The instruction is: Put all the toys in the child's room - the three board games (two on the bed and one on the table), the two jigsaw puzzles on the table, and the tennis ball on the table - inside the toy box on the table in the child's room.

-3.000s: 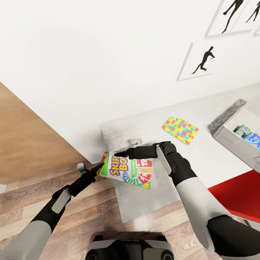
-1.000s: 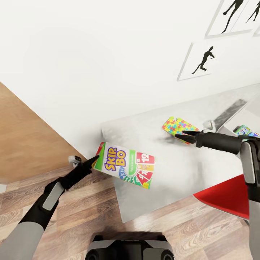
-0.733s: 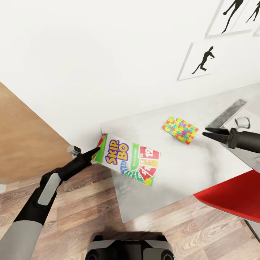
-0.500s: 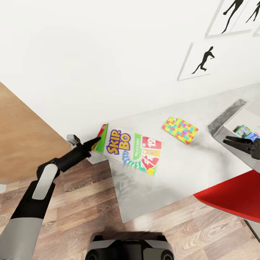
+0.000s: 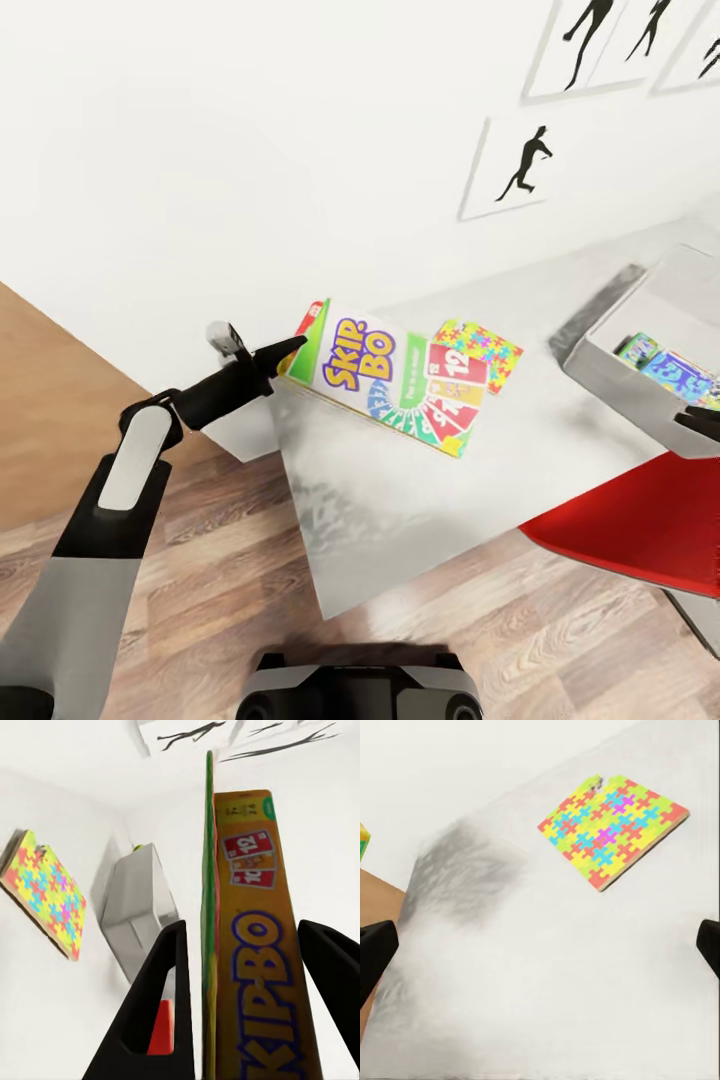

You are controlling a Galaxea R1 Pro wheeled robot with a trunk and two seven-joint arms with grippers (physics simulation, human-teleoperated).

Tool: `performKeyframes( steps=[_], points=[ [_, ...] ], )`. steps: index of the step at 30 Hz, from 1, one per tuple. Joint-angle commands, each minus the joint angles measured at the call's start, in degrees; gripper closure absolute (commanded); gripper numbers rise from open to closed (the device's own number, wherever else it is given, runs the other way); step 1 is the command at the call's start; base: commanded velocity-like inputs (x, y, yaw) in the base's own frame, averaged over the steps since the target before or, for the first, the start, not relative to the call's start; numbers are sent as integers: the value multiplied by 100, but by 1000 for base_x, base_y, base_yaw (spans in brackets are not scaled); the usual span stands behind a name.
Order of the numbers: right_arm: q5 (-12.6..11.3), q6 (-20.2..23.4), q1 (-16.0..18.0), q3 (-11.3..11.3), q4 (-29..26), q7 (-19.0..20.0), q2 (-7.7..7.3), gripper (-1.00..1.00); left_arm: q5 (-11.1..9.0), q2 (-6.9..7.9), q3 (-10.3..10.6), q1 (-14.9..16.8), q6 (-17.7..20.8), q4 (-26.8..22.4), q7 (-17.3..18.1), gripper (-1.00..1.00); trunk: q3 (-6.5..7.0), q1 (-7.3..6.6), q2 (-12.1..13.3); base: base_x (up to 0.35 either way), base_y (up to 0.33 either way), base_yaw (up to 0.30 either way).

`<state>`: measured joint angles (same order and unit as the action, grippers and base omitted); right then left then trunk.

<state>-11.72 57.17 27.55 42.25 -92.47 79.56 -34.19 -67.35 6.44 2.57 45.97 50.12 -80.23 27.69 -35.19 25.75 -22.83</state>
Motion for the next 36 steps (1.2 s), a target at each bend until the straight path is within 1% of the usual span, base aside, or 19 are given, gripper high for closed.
performKeyframes(
  steps=[1,5,9,16,21,26,31,36],
  points=[
    [-7,41,6,0,1,11,-1,-100,-12,3,3,4,19,-1,4,100,-4,3,-9,0,0,-240],
    [-6,42,-34,57,1,14,-27,-100,-50,-77,83,111,27,-17,-152,100,4,3,-9,0,0,-255],
    [-6,49,-29,99,1,14,-59,-100,-63,-105,110,179,30,-24,-211,100,9,3,-9,0,0,-268],
    [-6,62,40,151,1,12,-161,-100,-73,-132,131,242,32,-30,-257,100,11,3,-9,0,0,-280],
    [-9,68,197,164,1,13,-202,-100,-75,-133,136,271,37,-34,-268,100,12,3,-9,0,0,-284],
    [-13,73,342,168,1,13,-203,-100,-80,-134,138,285,40,-36,-271,100,10,3,-9,0,0,-209],
    [-12,61,379,166,1,2,-172,-100,-83,-134,139,305,41,-36,-272,100,9,3,-9,0,0,-95],
    [-6,-13,393,166,4,-30,-114,-100,-73,-142,144,492,47,-26,-286,100,9,3,-9,0,0,-38]
  ],
)
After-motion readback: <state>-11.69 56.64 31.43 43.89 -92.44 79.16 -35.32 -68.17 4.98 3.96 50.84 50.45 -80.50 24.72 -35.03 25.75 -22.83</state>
